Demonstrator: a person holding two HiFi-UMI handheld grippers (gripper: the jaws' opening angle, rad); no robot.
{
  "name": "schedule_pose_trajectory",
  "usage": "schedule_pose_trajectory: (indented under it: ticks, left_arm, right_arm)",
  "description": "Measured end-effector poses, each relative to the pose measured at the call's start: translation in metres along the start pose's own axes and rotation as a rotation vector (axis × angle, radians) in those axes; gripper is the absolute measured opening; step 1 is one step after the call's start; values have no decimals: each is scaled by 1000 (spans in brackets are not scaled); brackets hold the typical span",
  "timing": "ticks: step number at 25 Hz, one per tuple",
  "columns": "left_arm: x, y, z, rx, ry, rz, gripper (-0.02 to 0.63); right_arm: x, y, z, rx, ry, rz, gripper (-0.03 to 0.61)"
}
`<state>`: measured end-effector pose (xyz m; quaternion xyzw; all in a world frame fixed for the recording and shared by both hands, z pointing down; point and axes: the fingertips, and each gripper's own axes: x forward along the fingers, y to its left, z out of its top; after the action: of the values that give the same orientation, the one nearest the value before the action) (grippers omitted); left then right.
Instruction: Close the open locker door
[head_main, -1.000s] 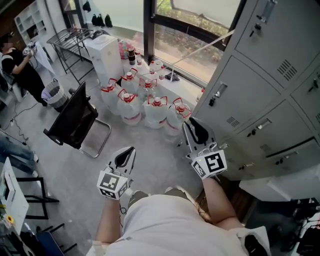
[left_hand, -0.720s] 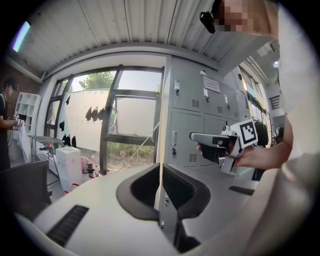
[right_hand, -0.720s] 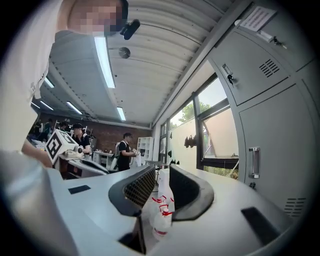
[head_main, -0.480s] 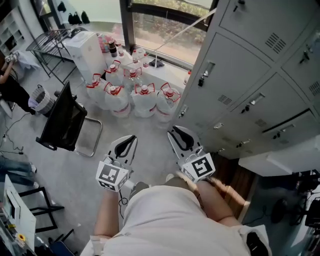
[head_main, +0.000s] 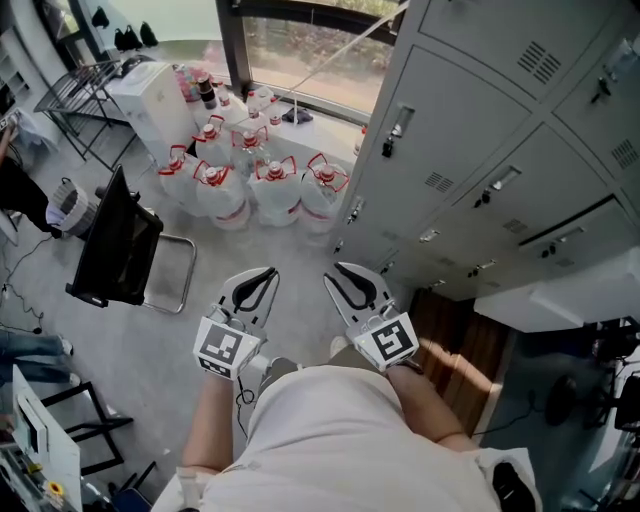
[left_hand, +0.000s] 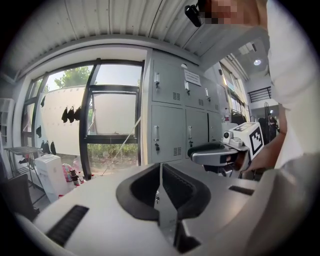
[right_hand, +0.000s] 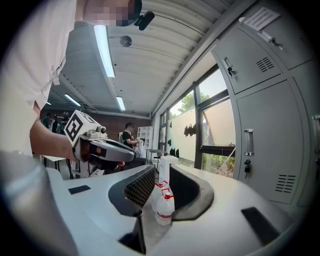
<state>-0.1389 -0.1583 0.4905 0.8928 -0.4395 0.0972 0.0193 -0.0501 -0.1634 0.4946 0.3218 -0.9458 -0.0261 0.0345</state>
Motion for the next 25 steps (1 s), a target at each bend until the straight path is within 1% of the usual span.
schedule_pose_trajectory:
  ticks: [6, 9, 15, 21, 25]
  left_arm:
    - [6, -9, -4, 11, 5, -24, 5]
    - [7, -10, -6, -11, 0, -18, 5]
    - [12, -14, -9, -46, -2, -8, 5]
    - [13, -17, -9, -53, 5, -3, 5]
    - [13, -20, -10, -59, 7, 0, 5]
  right_arm:
    - [-10, -2, -11, 13, 18, -8, 78]
    - [-14, -4, -14, 26, 26, -8, 78]
    - [-18, -8, -20, 18, 49, 7, 78]
    - [-18, -8, -20, 0, 58, 17, 78]
    - [-20, -7, -20, 7, 59, 23, 78]
